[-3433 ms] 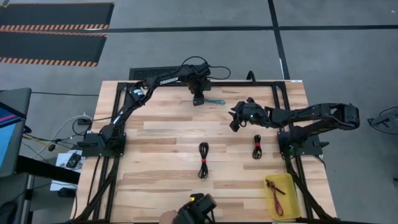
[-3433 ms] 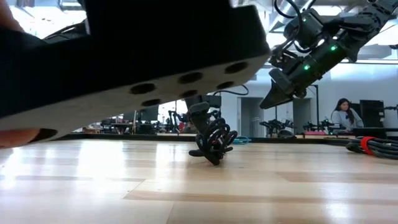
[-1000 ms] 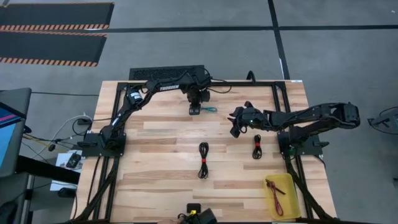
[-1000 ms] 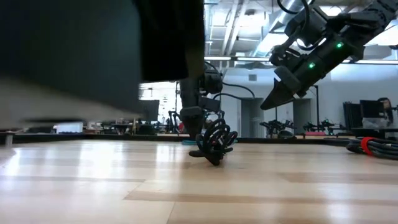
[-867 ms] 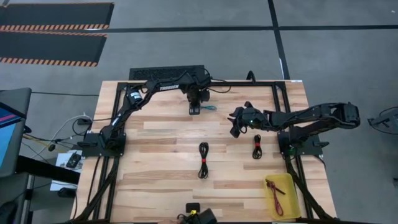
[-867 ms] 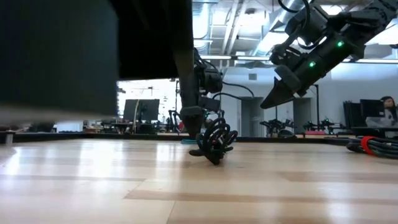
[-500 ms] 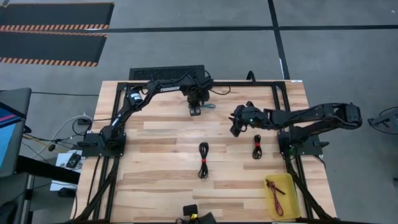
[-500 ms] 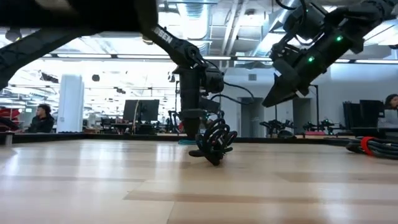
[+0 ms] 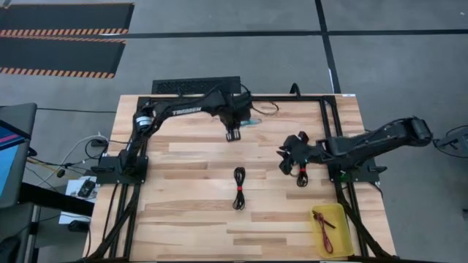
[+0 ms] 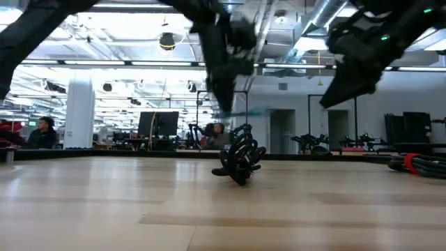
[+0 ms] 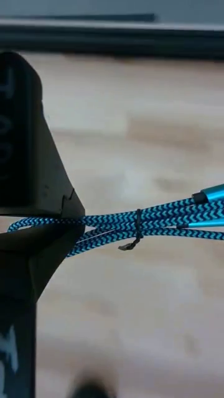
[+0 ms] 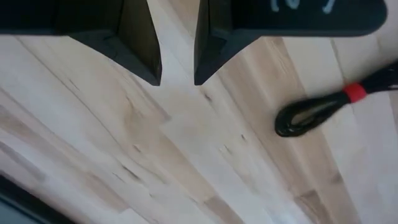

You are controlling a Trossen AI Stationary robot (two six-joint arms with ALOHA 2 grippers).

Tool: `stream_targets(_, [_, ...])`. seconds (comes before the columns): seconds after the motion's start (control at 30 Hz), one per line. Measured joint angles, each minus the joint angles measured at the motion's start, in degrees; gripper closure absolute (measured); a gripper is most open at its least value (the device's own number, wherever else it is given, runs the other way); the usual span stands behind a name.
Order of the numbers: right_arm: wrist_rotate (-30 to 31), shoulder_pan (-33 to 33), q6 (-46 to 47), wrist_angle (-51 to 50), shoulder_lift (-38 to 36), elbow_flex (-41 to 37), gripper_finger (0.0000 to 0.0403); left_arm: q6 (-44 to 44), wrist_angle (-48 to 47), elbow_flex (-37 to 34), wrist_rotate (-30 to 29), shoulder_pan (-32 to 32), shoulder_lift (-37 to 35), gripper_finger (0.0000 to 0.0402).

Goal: Pick and place USB-C Cables
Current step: Put the blue charger cable into the yellow bin

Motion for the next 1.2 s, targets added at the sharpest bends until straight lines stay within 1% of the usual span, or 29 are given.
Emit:
stream_targets(0.1, [6.6,6.2,6.4,-4.6,-1.9,-0.1,0.0285,-2.0,1.9,0.0,0.6,-5.0,-1.1,0.0401])
stream_targets(0.27, [16.3,17.7,16.5,-11.0,-6.0,-0.1,0.0285,-3.2,10.6,-0.3,2.7,-13.2,-1.4,0.0401])
stream_targets(0.33, [20.7,22.5,20.1,-12.8,-7.5,-0.1,0.0285,-1.8,19.4,-2.9,4.3,-16.2,-1.4,0.0401])
stream_targets(0.43, [27.1,29.8,25.0,-16.0,-8.5,-0.1,0.0285,-2.3,33.5,-10.1,8.2,-18.9,-1.2,0.0401])
stream_targets(0.47, [29.2,31.9,27.5,-17.3,-8.6,-0.1,0.0285,-3.0,38.5,-12.7,8.7,-19.4,-1.1,0.0401])
stream_targets(0.53, [32.3,36.1,33.0,-19.2,-8.5,-0.5,0.0285,-4.7,48.2,-18.4,7.7,-19.7,-1.2,0.0401])
stream_targets(0.63, [36.2,42.0,39.1,-15.8,-7.7,-4.0,0.0285,-6.7,61.2,-26.5,6.7,-20.3,-1.6,0.0401])
stream_targets(0.73, [39.7,46.1,41.5,-7.0,-6.3,-8.8,0.0282,-9.4,77.4,-32.6,8.1,-21.4,-1.8,0.0401])
stream_targets(0.8, [41.7,47.4,40.5,1.0,-5.2,-12.0,0.0274,-12.2,88.1,-35.9,10.2,-21.9,-1.9,0.0401])
stream_targets(0.9, [43.6,47.9,34.8,11.6,-3.8,-14.9,0.0251,-15.2,102.5,-41.0,9.7,-22.4,-2.0,0.0401])
stream_targets(1.03, [43.6,45.4,26.0,19.6,-3.0,-15.3,0.0209,-19.2,117.9,-46.1,8.5,-22.9,-2.0,0.0401])
stream_targets(1.1, [42.7,43.6,19.9,24.8,-3.0,-15.3,0.0190,-20.8,120.9,-47.3,7.2,-23.3,-2.0,0.0401])
stream_targets(1.2, [38.0,40.5,8.9,34.8,-2.9,-15.3,0.0174,-21.2,120.6,-47.9,4.2,-24.3,-2.0,0.0401])
